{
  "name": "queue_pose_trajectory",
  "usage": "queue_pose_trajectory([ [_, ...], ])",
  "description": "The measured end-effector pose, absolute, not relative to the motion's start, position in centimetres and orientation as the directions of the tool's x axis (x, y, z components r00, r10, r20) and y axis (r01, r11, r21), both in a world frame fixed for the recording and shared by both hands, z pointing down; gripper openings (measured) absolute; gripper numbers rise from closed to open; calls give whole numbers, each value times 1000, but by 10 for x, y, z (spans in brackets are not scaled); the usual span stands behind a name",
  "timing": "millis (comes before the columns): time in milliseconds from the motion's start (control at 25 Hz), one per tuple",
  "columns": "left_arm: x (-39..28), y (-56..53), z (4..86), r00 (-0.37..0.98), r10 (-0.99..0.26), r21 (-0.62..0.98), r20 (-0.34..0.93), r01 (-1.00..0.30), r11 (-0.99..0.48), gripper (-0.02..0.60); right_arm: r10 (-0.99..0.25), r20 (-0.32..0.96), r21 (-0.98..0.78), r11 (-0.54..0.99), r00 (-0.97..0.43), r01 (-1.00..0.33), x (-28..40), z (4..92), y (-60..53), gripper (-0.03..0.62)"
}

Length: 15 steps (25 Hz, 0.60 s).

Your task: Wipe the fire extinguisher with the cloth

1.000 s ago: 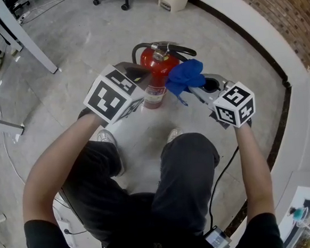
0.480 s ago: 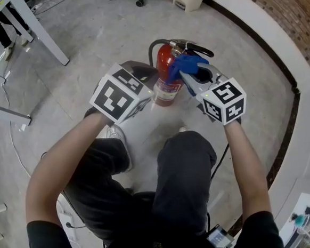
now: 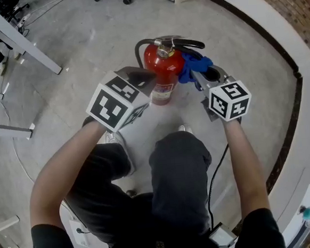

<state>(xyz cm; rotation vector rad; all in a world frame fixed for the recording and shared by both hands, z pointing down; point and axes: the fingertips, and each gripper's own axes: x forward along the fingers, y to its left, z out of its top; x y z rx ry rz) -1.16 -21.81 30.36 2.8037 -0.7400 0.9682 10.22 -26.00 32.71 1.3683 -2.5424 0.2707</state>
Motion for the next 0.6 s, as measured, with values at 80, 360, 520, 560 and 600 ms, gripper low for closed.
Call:
queue_pose_trajectory([
  [80,-6,-220,310,683,-406,-65,608,-466,-882,6,-806,236,-80,540,-543,-838,102,319,-270,63],
  [360,-3,-228,313,680,-420,-48,601,-494,-868,6,-821,123,-156,539,-558,-828,107,311,-300,61],
  [520,-5,-228,314,673,-415,-48,612,-492,-869,6,-818,77,-191,550,-571,-813,106,306,-292,61],
  [560,-6,-227,315,671,-412,-48,616,-490,-870,6,-816,71,-193,554,-574,-810,104,305,-287,61],
  [600,-8,-225,314,670,-412,-49,618,-490,-871,6,-814,66,-196,557,-578,-807,102,304,-282,61],
])
